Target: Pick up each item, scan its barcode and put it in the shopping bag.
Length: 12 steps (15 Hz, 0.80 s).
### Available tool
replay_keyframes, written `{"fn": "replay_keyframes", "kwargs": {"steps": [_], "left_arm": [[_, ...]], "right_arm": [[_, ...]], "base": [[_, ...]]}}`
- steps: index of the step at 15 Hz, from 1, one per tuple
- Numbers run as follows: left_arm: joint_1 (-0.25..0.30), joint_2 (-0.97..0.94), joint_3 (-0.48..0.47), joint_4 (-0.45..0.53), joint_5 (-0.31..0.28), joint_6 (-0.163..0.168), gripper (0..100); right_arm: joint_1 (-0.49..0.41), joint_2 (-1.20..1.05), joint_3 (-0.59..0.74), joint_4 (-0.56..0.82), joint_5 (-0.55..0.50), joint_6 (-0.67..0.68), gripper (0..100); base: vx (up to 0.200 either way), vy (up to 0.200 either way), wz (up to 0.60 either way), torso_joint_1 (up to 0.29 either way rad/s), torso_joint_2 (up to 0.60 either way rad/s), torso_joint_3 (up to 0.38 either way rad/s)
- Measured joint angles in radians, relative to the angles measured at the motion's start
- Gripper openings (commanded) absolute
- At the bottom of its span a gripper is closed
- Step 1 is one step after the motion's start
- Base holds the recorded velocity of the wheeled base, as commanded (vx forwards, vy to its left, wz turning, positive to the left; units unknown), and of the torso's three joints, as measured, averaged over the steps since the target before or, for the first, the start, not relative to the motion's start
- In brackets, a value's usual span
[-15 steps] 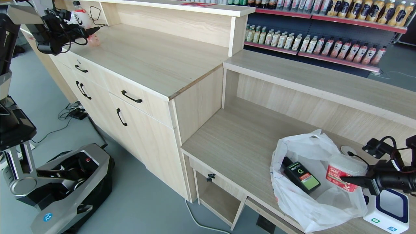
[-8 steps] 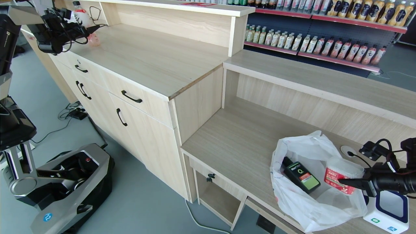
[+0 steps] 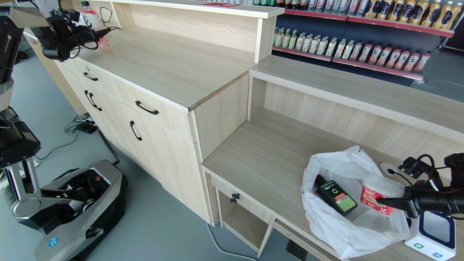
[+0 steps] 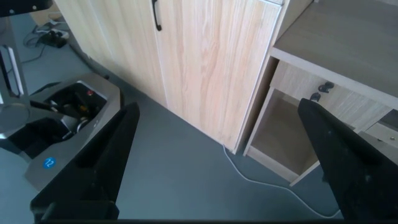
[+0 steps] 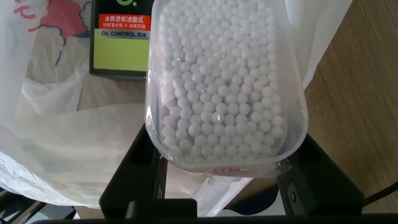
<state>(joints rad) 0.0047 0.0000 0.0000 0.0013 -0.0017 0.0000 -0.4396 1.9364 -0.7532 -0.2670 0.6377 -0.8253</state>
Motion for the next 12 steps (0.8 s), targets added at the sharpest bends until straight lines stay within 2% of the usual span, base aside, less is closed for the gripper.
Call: {"fn": "replay_keyframes", "kwargs": {"steps": [12], "left_arm": [[-0.001, 0.000, 0.000, 0.000, 0.000, 0.000, 100]], "right_arm": [[0.015, 0.008, 0.007, 0.000, 0.028, -0.002, 0]], "base": [[0.000, 0.000, 0.00, 0.000, 0.00, 0.000]]}}
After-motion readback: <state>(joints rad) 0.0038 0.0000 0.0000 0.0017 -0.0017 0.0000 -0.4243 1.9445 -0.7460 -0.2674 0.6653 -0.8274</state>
